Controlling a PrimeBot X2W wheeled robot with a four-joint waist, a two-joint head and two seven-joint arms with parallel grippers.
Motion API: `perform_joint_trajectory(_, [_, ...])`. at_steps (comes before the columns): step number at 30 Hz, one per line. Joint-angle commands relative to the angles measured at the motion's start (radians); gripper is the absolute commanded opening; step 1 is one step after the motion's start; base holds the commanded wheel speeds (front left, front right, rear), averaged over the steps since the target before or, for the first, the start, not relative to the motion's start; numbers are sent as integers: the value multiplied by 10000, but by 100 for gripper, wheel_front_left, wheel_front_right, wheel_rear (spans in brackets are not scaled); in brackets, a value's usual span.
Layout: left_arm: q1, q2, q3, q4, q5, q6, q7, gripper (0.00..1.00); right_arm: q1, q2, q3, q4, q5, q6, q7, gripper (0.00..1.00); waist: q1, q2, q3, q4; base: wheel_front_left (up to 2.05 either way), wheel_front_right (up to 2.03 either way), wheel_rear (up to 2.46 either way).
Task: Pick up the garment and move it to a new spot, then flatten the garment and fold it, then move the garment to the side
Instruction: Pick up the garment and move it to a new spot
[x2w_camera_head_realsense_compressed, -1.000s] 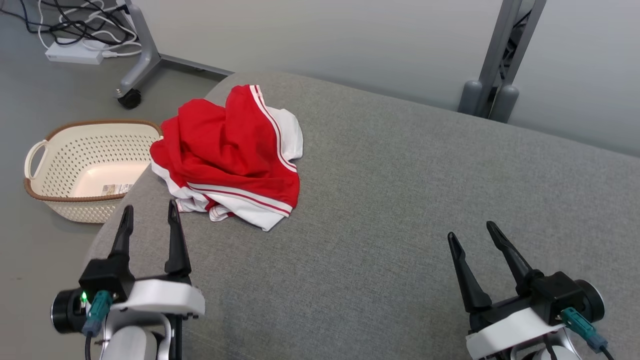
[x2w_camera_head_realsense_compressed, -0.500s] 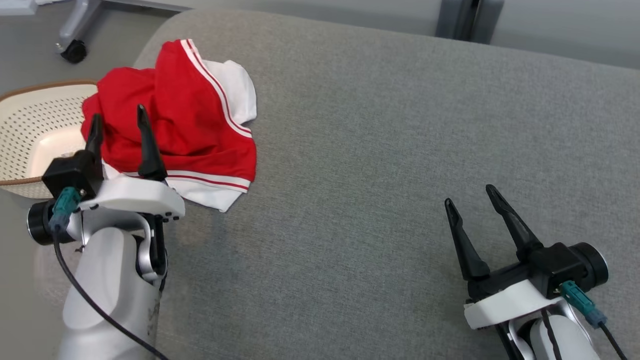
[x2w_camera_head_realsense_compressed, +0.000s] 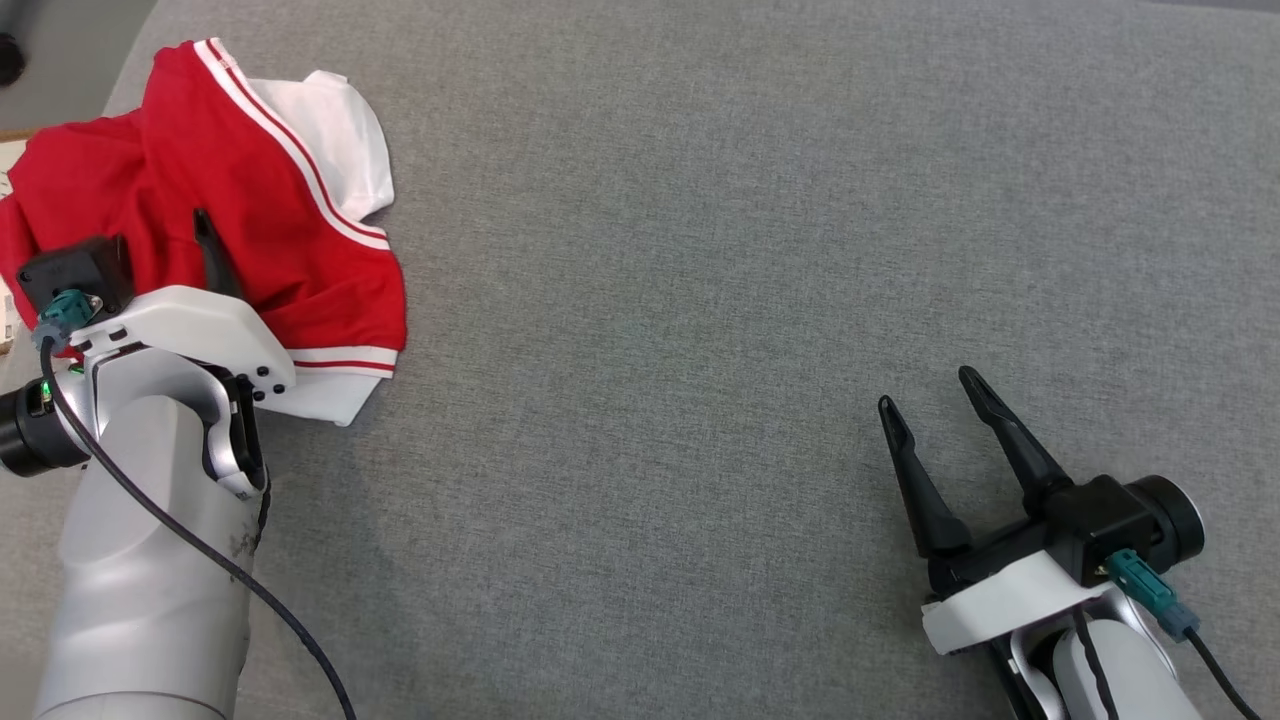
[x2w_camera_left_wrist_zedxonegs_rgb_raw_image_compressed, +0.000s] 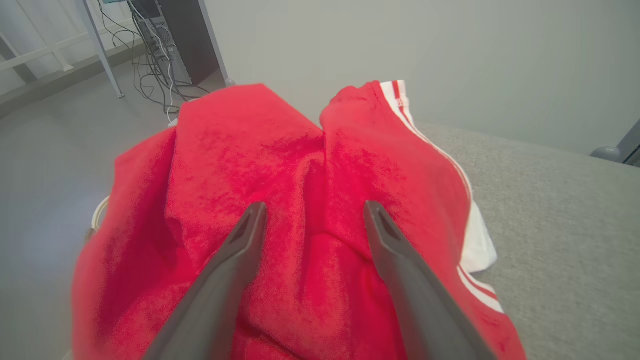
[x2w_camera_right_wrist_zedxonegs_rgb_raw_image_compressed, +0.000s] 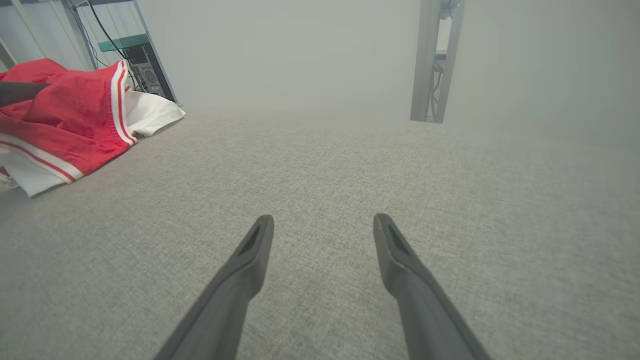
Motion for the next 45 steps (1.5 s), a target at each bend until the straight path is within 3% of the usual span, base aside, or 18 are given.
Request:
perform_joint_trajectory(1, [-242, 126, -34, 446, -18, 36, 164, 100, -142, -91, 77, 65, 108, 1, -4, 100, 0, 0, 104, -141, 0, 0, 0])
perform_joint_trajectory(8, [-535, 130, -139, 1492, -139, -216, 272, 99, -203, -128, 207, 182, 239, 1, -4, 100, 0, 0, 132, -349, 0, 0, 0])
perform_joint_trajectory(9, [-558, 140, -147, 1549, -156, -269, 158, 24, -196, -114, 192, 204, 262, 1, -4, 100, 0, 0, 103, -365, 0, 0, 0])
perform_joint_trajectory(10, [-573, 150, -174, 1615, -152, -284, 88, 0, -180, -98, 186, 228, 284, 1, -4, 100, 0, 0, 63, -376, 0, 0, 0])
perform_joint_trajectory(26, [-204, 337, 41, 834, -464, -704, -688, 0, 103, 136, 492, 457, 705, 1, -4, 100, 0, 0, -1144, -671, 0, 0, 0])
perform_joint_trajectory(35, [399, 436, -64, -1273, -414, -838, -630, 0, 342, 198, 223, 630, 1186, 1, -4, 100, 0, 0, -2361, -1322, 0, 0, 0])
perform_joint_trajectory(45, [1404, 341, -508, -4480, -508, -973, 868, 0, 526, 204, 259, 620, 1806, 1, -4, 100, 0, 0, -3377, -2580, 0, 0, 0])
